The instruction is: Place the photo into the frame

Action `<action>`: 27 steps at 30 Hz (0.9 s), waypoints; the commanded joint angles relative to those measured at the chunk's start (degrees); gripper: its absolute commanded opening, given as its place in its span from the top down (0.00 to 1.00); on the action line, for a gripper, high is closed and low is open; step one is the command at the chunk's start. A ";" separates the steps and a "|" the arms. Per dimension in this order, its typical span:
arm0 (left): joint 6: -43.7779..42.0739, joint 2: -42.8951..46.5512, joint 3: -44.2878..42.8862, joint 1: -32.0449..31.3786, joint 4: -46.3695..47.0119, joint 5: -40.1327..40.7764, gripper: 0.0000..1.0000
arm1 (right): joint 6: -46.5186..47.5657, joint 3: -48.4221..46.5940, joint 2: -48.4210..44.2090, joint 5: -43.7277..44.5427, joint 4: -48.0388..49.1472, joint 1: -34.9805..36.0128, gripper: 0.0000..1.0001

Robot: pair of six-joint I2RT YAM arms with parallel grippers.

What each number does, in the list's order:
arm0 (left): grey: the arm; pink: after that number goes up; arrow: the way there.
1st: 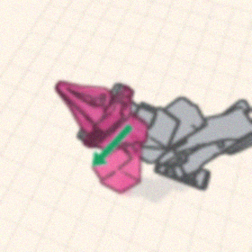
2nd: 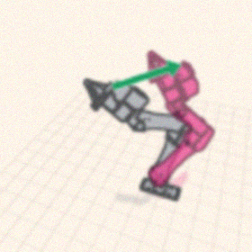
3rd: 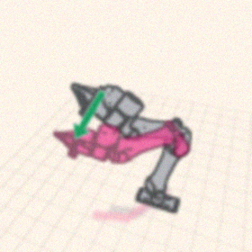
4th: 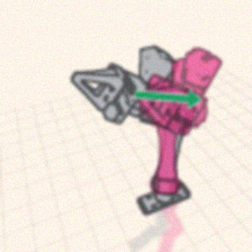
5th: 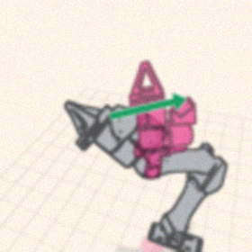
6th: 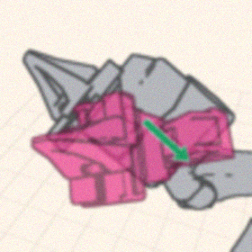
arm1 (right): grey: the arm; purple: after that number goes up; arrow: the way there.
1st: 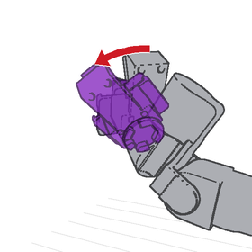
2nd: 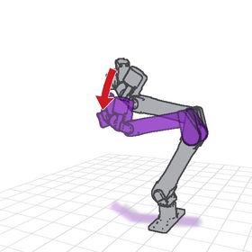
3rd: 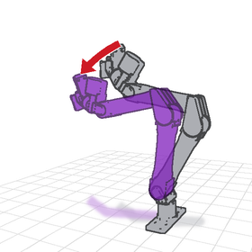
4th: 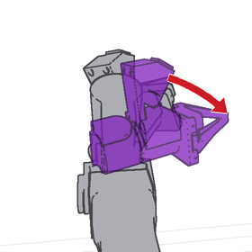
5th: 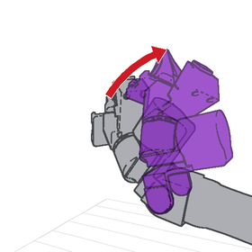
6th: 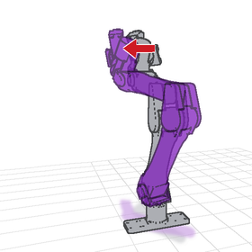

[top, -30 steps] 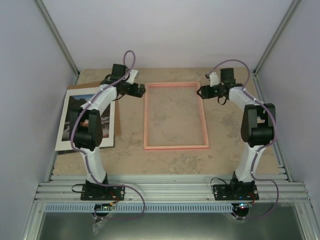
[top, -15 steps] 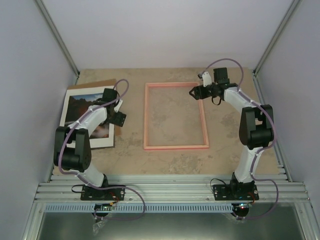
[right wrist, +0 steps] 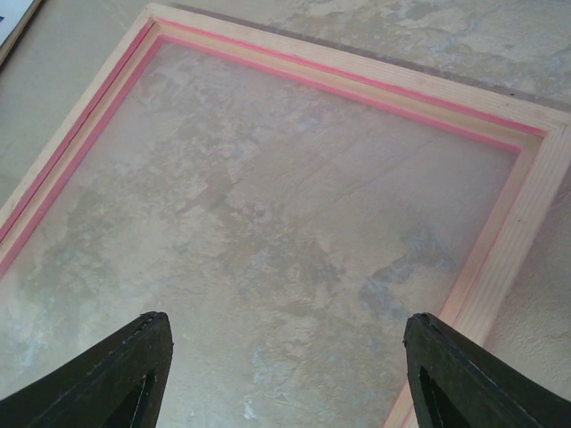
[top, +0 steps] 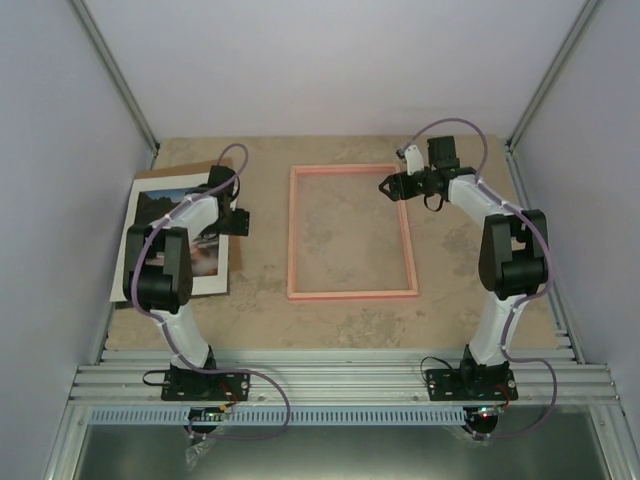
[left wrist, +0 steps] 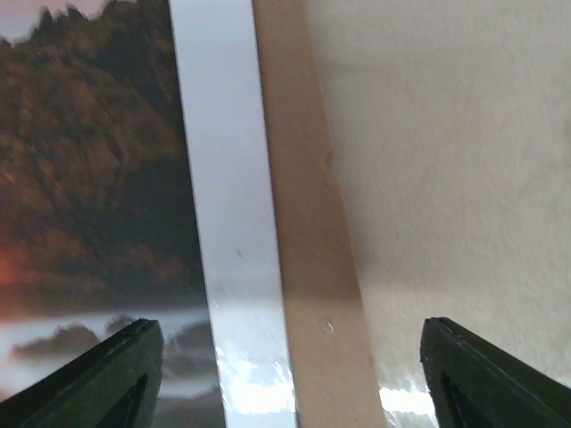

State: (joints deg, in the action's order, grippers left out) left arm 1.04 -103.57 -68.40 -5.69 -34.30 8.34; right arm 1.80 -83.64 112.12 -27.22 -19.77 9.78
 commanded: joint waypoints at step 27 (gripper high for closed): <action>3.63 -7.92 -2.07 -0.23 4.67 -1.24 0.37 | -4.08 0.53 -2.37 -0.56 -1.55 -1.43 0.27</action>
State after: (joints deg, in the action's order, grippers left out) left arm 5.15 -112.27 -72.99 -4.21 -29.19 7.01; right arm -1.10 -82.00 109.75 -27.22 -20.84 8.69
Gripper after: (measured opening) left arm 0.656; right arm 0.729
